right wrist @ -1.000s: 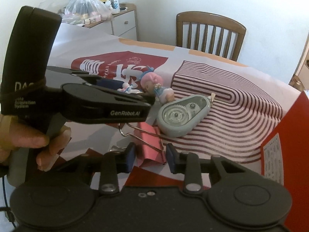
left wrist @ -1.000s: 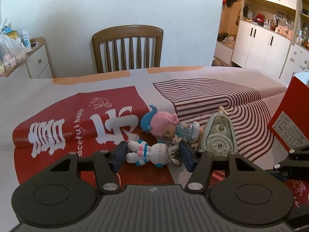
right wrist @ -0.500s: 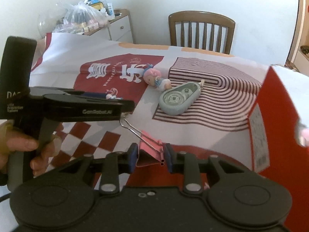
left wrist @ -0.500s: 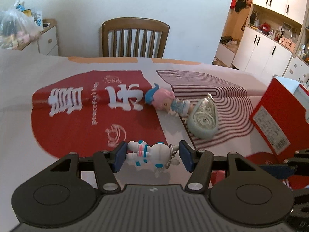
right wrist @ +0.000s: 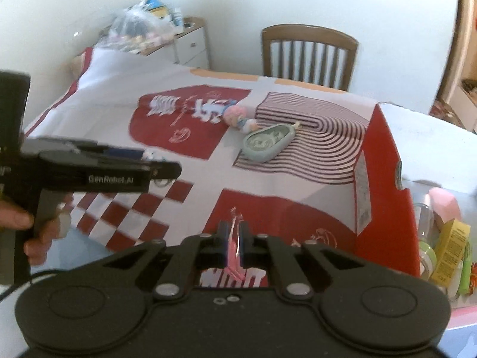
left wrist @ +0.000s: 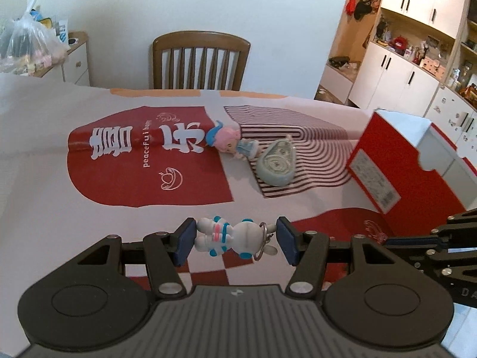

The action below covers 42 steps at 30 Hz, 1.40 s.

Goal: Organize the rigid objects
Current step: 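Lift the figurine and pink clip and carry both over the cardboard box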

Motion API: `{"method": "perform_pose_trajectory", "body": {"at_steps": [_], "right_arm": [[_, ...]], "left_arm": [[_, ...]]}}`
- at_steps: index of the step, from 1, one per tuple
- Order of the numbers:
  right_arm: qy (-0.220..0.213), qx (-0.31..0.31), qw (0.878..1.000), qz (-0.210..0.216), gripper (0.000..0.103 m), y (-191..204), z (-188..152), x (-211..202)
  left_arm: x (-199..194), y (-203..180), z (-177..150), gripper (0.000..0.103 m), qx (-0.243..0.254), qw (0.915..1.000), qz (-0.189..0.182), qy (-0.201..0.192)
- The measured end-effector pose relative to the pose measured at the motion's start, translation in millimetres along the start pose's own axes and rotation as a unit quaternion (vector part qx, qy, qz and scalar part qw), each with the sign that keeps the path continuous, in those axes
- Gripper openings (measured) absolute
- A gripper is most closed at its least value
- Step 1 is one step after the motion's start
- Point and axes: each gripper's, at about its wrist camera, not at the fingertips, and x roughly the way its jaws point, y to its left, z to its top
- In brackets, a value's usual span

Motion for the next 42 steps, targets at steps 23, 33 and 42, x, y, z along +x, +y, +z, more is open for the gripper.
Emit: {"method": "perform_pose_trajectory", "body": {"at_steps": [23,33,42], "right_arm": [[0.012,-0.082,0.997,0.007,0.069,15,-18,49],[0.005,-0.105,0.994,0.005,0.056,22,-19,64],[-0.020,-0.093,0.995,0.003,0.049,21,-24,55]], "left_arm": [[-27,6,-22,0.058,-0.013,0.9999,0.009,0.005],[-28,7,-24,0.058,-0.017,0.9998,0.011,0.007],[-31,0,-25,0.058,-0.011,0.9998,0.011,0.009]]}}
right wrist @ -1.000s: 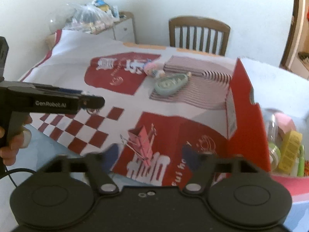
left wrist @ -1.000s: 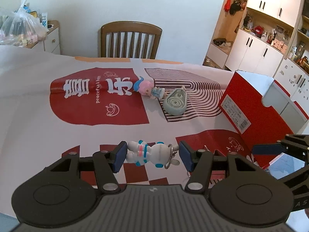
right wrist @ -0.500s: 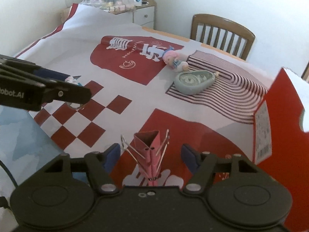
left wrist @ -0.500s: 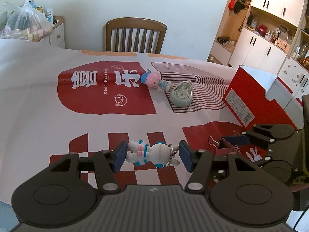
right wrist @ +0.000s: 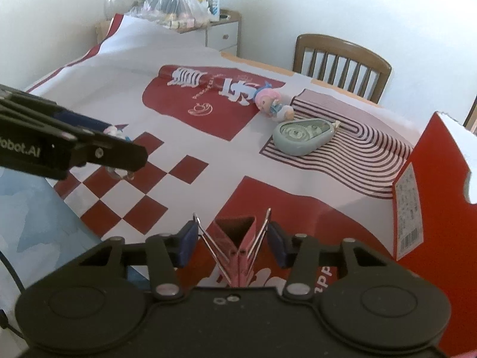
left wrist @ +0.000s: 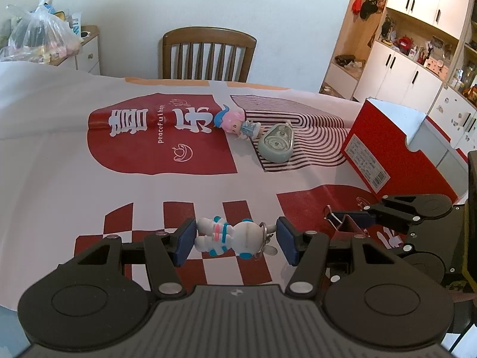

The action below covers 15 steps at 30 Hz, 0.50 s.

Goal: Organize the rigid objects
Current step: 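Lift the figurine and pink clip and carry both over the cardboard box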

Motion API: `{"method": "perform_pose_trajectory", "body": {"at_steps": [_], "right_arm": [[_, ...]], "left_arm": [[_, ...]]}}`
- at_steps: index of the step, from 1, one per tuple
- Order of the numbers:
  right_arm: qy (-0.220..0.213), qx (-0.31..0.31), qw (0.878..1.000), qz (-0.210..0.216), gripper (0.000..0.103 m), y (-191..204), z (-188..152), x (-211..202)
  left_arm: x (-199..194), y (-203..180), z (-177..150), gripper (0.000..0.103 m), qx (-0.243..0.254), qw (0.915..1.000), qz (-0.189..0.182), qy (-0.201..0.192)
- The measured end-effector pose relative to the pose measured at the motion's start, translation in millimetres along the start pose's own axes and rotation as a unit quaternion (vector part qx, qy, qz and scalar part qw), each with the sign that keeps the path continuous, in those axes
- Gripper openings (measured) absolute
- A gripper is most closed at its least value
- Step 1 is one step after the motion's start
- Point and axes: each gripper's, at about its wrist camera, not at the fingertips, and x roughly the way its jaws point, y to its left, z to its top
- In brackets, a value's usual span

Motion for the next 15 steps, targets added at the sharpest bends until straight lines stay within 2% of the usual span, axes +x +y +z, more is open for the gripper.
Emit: {"method": "perform_pose_trajectory", "body": {"at_steps": [12,13,15], "right_arm": [[-0.039,0.045,0.998,0.001,0.047,-9,-9,-41],[-0.043,0.048,0.998,0.001,0.046,-10,-9,-46],[-0.050,0.055,0.997,0.003,0.037,-13,-10,-55]], "left_arm": [[-13,-24,4,0.058,0.016,0.9998,-0.001,-0.010],[-15,-27,5,0.058,0.018,0.9998,-0.002,-0.012],[-20,-34,8,0.058,0.021,0.9996,-0.004,-0.017]]}}
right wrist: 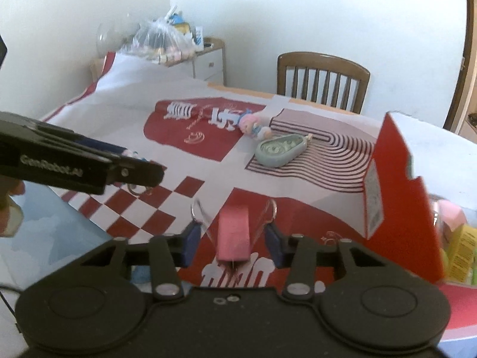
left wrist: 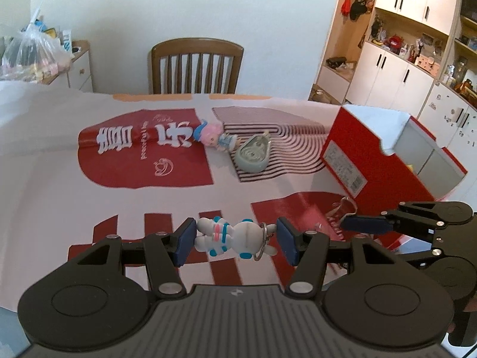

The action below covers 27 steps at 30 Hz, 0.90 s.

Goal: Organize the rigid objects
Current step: 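Lift the figurine and pink clip and carry both over the cardboard box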

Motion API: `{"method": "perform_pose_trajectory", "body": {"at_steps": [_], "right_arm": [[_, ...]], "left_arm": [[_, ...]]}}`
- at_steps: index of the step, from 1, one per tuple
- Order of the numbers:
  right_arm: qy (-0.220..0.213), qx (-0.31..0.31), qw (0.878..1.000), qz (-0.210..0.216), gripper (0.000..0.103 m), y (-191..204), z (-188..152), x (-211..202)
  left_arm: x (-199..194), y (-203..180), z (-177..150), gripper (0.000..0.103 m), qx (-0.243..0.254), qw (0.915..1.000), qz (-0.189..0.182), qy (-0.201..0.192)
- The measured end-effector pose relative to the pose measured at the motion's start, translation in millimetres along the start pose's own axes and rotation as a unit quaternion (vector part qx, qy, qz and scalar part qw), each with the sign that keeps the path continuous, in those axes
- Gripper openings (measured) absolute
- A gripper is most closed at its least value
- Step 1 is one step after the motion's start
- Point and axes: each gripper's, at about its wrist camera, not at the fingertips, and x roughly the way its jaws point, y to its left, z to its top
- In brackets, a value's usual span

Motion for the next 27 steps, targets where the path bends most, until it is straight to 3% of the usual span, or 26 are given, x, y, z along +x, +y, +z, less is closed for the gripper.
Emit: {"method": "perform_pose_trajectory", "body": {"at_steps": [1,8,14,19,21,23,27], "right_arm": [[-0.006,0.005,1.000,-0.001,0.018,-2,1,-6],[-0.023,0.020,1.000,0.005,0.018,-21,10,-32],[-0.013,0.019,1.000,0.012,0.019,-28,6,-24],[-0.008,0.016,1.000,0.023,0.028,-18,8,-1],[-0.006,0.013,1.000,0.025,0.036,-14,11,10],[-0.003,0.011,1.000,0.021,0.055,-9,13,21],[0.001,0.015,1.000,0.013,0.057,0,17,42]], "left_arm": [[-2,-4,2,0.058,0.002,1.0000,-0.001,-0.003],[-15,-30,13,0.058,0.015,0.9996,-0.004,-0.024],[-19,-32,8,0.058,0.005,0.9996,0.012,-0.026],[-18,-18,-4,0.058,-0.010,0.9994,0.029,-0.017],[-18,-12,-9,0.058,-0.015,0.9993,0.032,-0.014],[-17,-4,-13,0.058,-0.021,0.9991,0.035,-0.012],[-14,13,-19,0.058,-0.035,0.9987,0.037,-0.006]]}}
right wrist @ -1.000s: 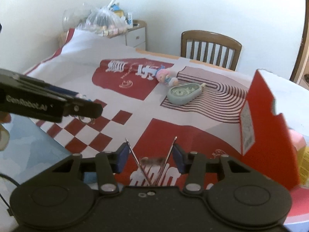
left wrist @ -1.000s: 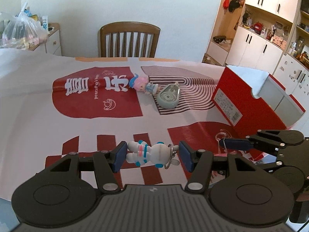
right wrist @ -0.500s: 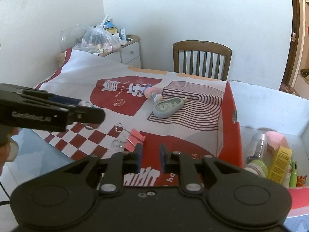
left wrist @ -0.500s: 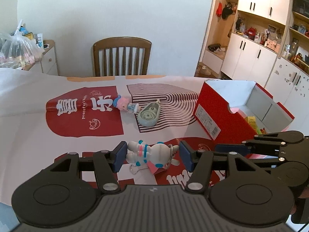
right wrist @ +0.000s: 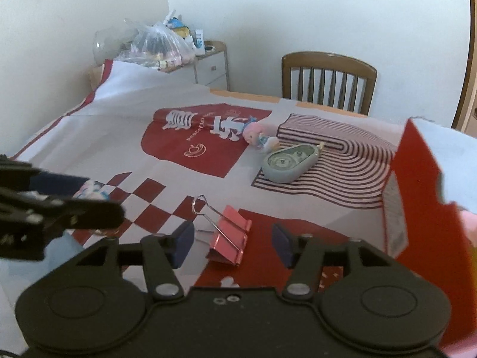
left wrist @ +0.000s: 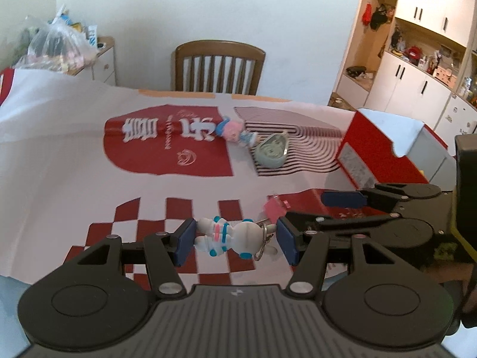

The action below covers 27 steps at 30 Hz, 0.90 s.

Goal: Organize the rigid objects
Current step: 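Lift the figurine and pink clip and carry both over the cardboard box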

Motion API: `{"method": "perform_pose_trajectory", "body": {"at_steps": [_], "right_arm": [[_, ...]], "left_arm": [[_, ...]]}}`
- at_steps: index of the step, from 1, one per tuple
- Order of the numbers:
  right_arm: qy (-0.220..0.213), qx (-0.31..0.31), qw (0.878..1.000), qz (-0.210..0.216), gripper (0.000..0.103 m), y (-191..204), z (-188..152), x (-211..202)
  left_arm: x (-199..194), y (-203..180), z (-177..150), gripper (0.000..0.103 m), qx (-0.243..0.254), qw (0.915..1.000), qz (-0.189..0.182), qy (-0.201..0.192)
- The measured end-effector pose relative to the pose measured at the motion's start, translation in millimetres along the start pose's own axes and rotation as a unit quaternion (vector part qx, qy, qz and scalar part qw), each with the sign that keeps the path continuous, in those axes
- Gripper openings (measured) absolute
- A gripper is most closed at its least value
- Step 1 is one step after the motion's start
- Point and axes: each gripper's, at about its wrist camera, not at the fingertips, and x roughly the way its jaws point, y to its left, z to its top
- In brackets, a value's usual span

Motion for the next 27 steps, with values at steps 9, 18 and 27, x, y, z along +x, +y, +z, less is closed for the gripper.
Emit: {"method": "perform_pose_trajectory", "body": {"at_steps": [9,18,27], "right_arm": [[0.027,0.057,0.998,-0.019,0.048,-1,0,36],[0.020,0.052,0.997,-0.058,0.032,6,-7,40],[0.017,0.063,0.997,-0.045,0.031,4,2,22]], "left_arm": [[9,25,-4,0.058,-0.010,0.9999,-0.004,0.012],[15,35,-4,0.058,-0.019,0.9996,-0.012,0.019],[10,24,1,0.058,-0.011,0.9996,-0.023,0.013]]}}
